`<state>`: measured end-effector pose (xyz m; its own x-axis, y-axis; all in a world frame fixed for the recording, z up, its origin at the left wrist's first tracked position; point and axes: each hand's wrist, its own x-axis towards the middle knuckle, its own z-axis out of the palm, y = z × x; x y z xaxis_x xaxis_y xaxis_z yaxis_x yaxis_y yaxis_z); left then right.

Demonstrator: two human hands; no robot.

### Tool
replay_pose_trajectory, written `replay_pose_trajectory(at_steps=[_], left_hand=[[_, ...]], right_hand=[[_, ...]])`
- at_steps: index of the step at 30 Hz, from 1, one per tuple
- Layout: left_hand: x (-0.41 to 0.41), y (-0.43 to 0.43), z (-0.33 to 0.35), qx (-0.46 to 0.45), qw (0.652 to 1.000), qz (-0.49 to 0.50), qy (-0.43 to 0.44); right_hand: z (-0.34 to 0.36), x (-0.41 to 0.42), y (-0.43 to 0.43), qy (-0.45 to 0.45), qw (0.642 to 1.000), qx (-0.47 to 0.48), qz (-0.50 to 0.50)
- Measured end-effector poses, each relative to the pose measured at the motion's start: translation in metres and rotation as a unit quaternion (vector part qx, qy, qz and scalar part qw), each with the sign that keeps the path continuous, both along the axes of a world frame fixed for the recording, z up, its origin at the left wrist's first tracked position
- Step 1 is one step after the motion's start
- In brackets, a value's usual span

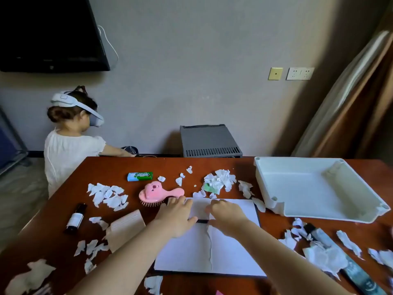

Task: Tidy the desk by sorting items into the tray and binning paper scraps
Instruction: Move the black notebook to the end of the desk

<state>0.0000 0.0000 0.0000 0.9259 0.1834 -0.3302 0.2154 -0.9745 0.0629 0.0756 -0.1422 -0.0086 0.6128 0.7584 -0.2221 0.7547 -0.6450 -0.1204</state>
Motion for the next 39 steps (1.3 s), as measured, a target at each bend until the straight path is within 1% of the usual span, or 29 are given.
replay_pose_trajectory(at_steps=[4, 8, 10, 12, 15, 20, 25, 28, 31, 35, 39], left_hand=[[-0.007, -0.004, -0.013, -0.026, 0.998, 0.050, 0.001], [-0.015, -0.010, -0.023, -0.064, 0.993, 0.102, -0.009], [-0.021, -0.013, -0.028, -0.089, 0.988, 0.125, -0.021], [-0.028, -0.018, -0.034, -0.098, 0.986, 0.133, -0.032], [-0.037, -0.023, -0.042, -0.086, 0.985, 0.144, -0.035], [-0.046, -0.030, -0.050, -0.093, 0.977, 0.184, -0.046], [-0.048, -0.032, -0.047, -0.110, 0.968, 0.220, -0.056], [-0.049, -0.034, -0.041, -0.104, 0.967, 0.223, -0.061], [-0.048, -0.039, -0.024, -0.080, 0.971, 0.219, -0.059], [-0.043, -0.050, 0.015, -0.019, 0.981, 0.167, -0.095], [-0.048, -0.061, 0.046, -0.009, 0.983, 0.111, -0.149]], right_hand=[[-0.010, 0.000, 0.003, -0.068, 0.998, -0.004, -0.015], [-0.007, -0.001, 0.001, -0.091, 0.994, 0.021, -0.059], [-0.006, 0.001, -0.002, -0.063, 0.989, 0.061, -0.119], [-0.010, 0.002, -0.003, -0.011, 0.978, 0.112, -0.175], [-0.013, -0.003, -0.008, 0.043, 0.963, 0.161, -0.210], [-0.024, -0.020, -0.009, 0.055, 0.960, 0.164, -0.220], [-0.037, -0.029, -0.001, 0.045, 0.956, 0.178, -0.230], [-0.041, -0.034, 0.002, 0.030, 0.954, 0.183, -0.235], [-0.047, -0.038, 0.001, 0.036, 0.950, 0.192, -0.242], [-0.046, -0.041, -0.004, 0.034, 0.943, 0.214, -0.252], [-0.039, -0.047, -0.010, 0.027, 0.950, 0.211, -0.229]])
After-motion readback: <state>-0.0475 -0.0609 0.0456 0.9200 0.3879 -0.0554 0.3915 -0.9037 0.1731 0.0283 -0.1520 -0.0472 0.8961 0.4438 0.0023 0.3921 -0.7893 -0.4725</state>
